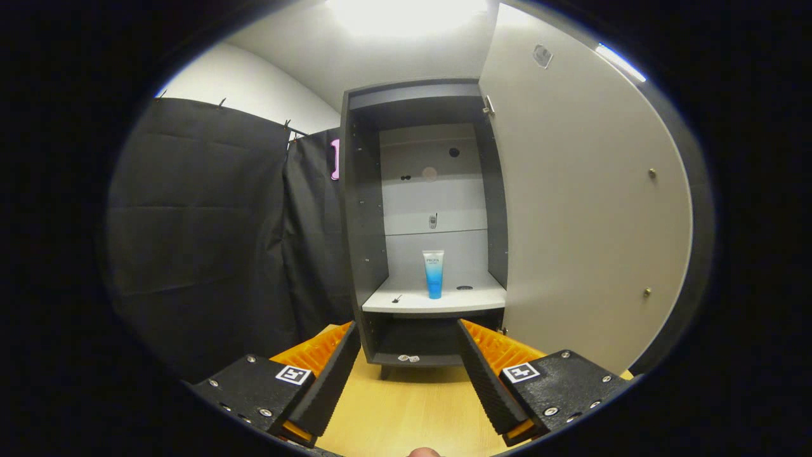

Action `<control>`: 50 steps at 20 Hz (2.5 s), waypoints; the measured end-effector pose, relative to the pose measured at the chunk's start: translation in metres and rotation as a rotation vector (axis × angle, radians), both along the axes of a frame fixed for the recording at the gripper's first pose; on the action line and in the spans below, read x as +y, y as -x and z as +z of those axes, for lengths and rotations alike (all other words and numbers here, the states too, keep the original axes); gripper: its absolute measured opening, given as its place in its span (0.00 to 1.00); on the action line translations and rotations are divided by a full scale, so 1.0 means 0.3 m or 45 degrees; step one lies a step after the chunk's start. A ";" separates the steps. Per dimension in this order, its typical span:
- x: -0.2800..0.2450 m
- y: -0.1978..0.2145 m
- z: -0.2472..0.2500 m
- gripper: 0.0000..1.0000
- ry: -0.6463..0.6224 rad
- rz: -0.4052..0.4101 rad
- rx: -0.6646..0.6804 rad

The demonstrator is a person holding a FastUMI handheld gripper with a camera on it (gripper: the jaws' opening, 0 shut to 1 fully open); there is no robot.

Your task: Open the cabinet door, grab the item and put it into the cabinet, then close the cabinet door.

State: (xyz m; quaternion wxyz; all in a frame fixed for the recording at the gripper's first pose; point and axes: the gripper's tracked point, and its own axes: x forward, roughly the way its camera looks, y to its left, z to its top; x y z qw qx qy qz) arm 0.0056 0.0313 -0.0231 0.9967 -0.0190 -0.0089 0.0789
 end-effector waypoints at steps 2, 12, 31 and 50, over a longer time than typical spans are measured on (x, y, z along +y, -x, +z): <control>-0.039 0.075 0.013 0.94 -0.026 -0.010 0.011; -0.413 0.371 -0.008 0.94 0.060 -0.130 0.080; -0.894 0.129 0.110 0.93 0.002 -0.102 0.040; -0.388 0.088 0.091 0.92 -0.007 0.105 0.050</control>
